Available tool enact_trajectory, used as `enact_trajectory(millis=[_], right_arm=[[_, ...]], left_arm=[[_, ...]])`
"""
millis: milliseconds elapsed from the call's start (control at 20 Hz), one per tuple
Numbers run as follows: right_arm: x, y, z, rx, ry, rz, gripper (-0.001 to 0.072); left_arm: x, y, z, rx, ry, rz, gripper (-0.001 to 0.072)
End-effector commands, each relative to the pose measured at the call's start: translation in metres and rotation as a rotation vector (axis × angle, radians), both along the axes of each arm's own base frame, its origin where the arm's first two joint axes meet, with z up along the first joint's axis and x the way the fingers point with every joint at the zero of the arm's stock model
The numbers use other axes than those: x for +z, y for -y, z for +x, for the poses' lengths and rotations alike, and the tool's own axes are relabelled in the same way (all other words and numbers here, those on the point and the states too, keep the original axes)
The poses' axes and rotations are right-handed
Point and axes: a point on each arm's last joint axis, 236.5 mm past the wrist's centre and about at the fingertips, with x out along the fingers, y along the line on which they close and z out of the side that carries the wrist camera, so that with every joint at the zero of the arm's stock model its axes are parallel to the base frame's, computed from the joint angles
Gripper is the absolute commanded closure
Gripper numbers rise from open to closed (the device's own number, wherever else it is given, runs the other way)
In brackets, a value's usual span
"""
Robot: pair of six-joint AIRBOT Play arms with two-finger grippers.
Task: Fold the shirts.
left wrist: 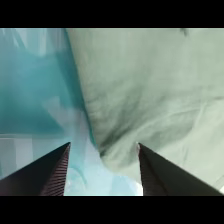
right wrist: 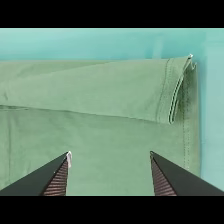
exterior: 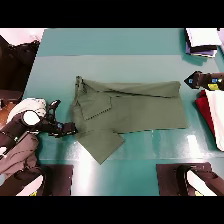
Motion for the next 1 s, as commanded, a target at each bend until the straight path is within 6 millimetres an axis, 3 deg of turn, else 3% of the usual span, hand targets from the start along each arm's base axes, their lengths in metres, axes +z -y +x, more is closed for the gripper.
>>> enact_trajectory(millis=[0,200,500,600,750,950], right_arm=[[0.000,0.000,-0.001,0.000,-0.002,0.002,0.0155],[0.000,-0.006,-0.001,0.008,-0.005,0.027,0.0155],[-0.002,-0.007,-0.004,0.012,-0.019,0.027,0.0155],[-0.002,-0.006,-0.005,0.013,-0.024,0.026,0.0155],[-0.015,-0.003,-0.018,0.025,-0.101,0.025,0.0155],[-0.064,0.035,-0.054,0.015,-0.371,0.052,0.0155]], left_arm=[[-0.002,0.004,0.001,0.000,0.014,-0.006,0.0212],[-0.003,0.016,0.001,-0.036,0.046,-0.002,0.0212],[-0.004,0.013,0.007,-0.006,0.061,0.009,0.0236],[0.000,0.016,0.017,0.019,0.096,-0.009,0.0670],[0.007,0.021,0.020,0.013,0.104,-0.032,0.0682],[0.035,-0.001,0.032,-0.131,0.164,0.109,0.0683]])
